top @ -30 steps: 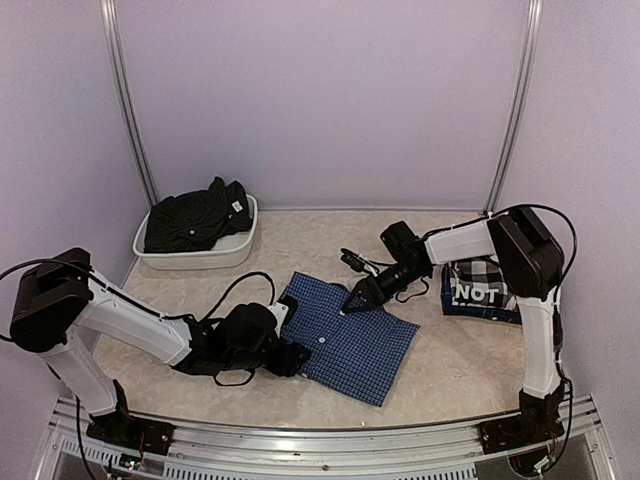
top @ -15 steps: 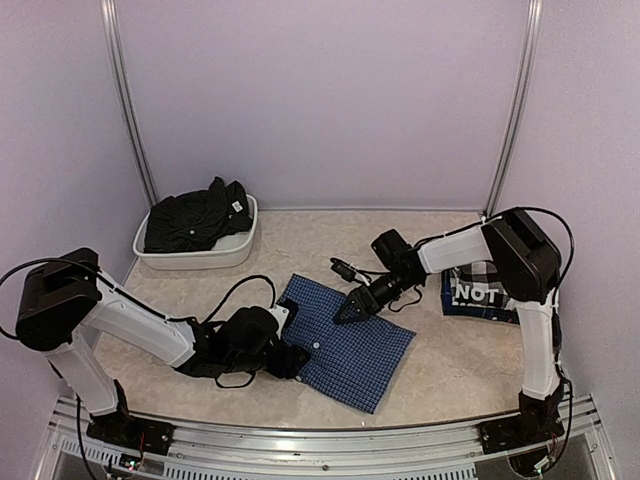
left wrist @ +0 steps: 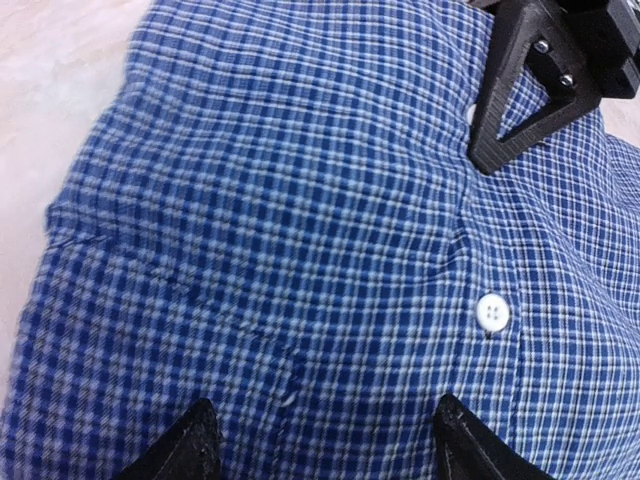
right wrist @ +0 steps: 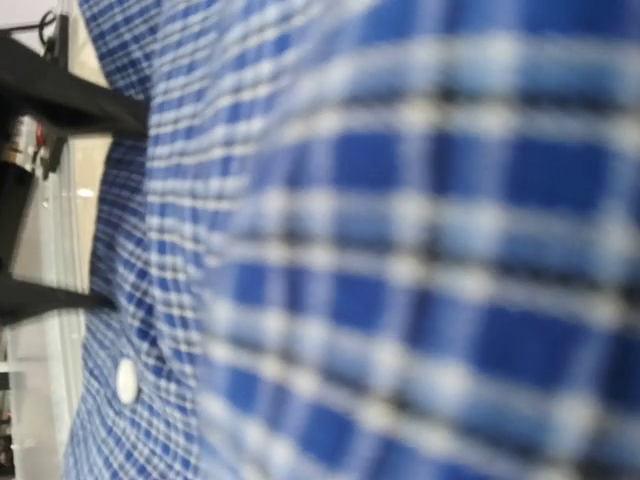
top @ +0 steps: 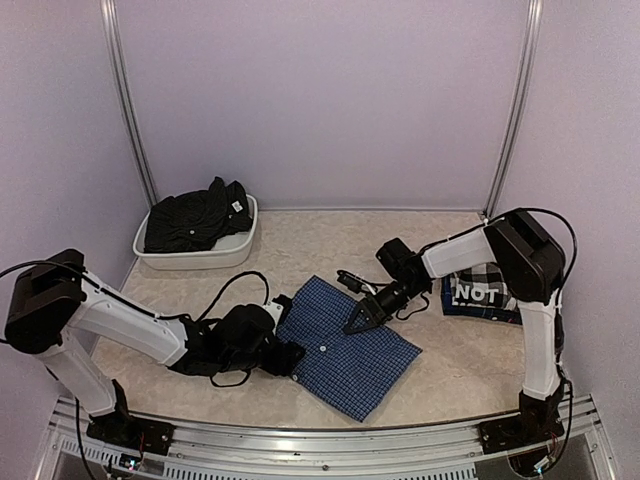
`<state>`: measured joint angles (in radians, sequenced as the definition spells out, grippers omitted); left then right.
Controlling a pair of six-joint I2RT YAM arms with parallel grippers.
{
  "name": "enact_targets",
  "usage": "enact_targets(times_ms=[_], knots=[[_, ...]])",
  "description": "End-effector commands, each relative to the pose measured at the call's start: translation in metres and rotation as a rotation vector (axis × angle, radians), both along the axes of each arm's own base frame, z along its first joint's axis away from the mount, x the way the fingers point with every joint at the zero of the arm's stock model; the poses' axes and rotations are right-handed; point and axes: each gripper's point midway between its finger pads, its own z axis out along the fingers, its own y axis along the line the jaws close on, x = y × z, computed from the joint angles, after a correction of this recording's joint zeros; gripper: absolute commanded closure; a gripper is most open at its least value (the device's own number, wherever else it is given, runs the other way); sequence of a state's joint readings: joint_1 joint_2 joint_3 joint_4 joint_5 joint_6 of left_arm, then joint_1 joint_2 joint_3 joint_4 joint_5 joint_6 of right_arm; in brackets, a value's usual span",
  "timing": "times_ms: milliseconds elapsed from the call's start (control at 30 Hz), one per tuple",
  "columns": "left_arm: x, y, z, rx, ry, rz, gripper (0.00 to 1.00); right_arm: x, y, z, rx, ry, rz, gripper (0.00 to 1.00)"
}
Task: Fold and stack the long sleeve shirts
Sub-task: Pick up the square-folded shirt from the center of the board, then turn over the square-folded shirt at the center of the board.
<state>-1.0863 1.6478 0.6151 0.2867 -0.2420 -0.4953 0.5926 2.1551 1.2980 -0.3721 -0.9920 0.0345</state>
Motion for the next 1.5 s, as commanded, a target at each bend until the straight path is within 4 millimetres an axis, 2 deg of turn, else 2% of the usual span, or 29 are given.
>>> enact_targets(times_ms=[0,167,233,300,400,467,533,700,767,833,967,1067,1300,1467], knots=[[0.008,0.018,0.034,-0.005,-0.069,0.087,0.27,0.017,-0.024,0.036,-0.035,-0.058,-0.09,1.0],[0.02,0.036,0.084,-0.082,-0.154,0.18,0.23,0.056,-0.063,0.082,-0.23,-0.234,-0.273,1.0],[0.023,0.043,0.103,-0.128,-0.17,0.2,0.23,0.073,-0.087,0.099,-0.371,-0.317,-0.368,1.0],[0.026,0.049,0.114,-0.162,-0.166,0.201,0.23,0.092,-0.114,0.119,-0.52,-0.405,-0.476,1.0],[0.036,0.064,0.119,-0.177,-0.15,0.235,0.22,0.116,-0.156,0.148,-0.746,-0.515,-0.633,1.0],[0.041,0.075,0.121,-0.171,-0.153,0.267,0.22,0.125,-0.173,0.166,-0.856,-0.571,-0.701,1.0],[0.046,0.086,0.121,-0.16,-0.155,0.303,0.22,0.134,-0.181,0.179,-0.933,-0.616,-0.752,1.0],[0.057,0.105,0.117,-0.152,-0.141,0.359,0.21,0.141,-0.192,0.192,-1.244,-0.737,-0.837,1.0],[0.058,0.112,0.114,-0.132,-0.132,0.376,0.21,0.145,-0.181,0.187,-1.329,-0.809,-0.806,1.0],[0.06,0.117,0.113,-0.121,-0.13,0.389,0.21,0.144,-0.164,0.177,-1.334,-0.831,-0.775,1.0],[0.063,0.129,0.109,-0.093,-0.117,0.425,0.2,0.136,-0.133,0.131,-1.385,-0.836,-0.648,1.0],[0.065,0.14,0.107,-0.078,-0.107,0.454,0.2,0.124,-0.106,0.111,-1.379,-0.848,-0.574,1.0],[0.063,0.162,0.107,-0.075,-0.107,0.499,0.2,0.092,-0.03,0.093,-1.257,-0.884,-0.46,0.97],[0.063,0.173,0.107,-0.072,-0.111,0.525,0.2,0.065,0.005,0.064,-1.23,-0.88,-0.371,0.92]])
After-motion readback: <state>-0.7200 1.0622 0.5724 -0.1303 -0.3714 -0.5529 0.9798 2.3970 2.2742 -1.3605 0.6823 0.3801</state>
